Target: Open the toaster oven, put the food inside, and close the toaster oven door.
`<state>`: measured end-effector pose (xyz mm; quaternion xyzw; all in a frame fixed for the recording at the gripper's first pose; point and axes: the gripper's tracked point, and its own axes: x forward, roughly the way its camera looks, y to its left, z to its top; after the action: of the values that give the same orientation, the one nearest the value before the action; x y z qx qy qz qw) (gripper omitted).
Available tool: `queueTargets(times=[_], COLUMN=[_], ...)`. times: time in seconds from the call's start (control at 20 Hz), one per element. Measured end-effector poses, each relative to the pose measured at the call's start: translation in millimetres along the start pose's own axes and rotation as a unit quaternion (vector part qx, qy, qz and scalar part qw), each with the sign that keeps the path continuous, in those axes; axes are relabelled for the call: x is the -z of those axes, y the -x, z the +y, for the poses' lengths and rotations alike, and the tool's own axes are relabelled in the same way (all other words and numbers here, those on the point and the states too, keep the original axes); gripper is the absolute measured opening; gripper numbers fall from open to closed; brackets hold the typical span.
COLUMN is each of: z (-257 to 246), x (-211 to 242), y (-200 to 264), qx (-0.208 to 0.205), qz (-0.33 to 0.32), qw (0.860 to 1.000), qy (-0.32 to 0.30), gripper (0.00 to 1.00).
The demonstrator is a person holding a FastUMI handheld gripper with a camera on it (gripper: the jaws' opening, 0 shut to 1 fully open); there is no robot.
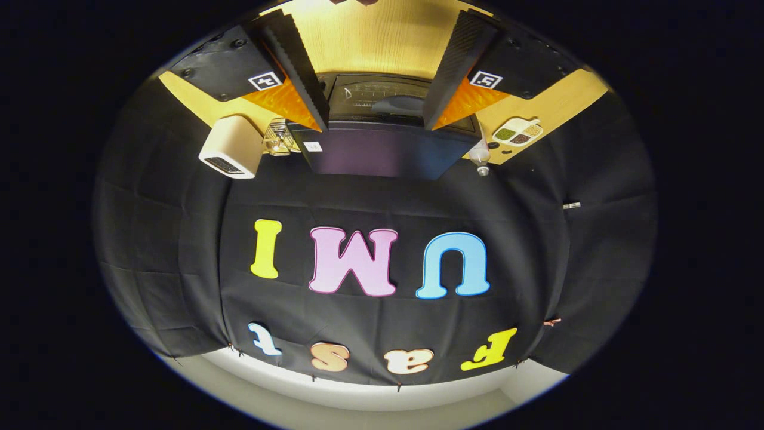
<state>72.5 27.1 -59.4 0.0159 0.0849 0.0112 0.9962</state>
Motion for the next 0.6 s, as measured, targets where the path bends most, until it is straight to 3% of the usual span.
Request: queueTargets(times=[0.25, 0.6], z=[24.3, 33.2], x=[15.5, 37.1], y=[-41.2, -92.7], qx=[-0.005, 0.021], qz=[0.022, 0.047], qw=[1.000, 0.999], qy=[0.014, -0.001], gripper=[0.98, 0.98])
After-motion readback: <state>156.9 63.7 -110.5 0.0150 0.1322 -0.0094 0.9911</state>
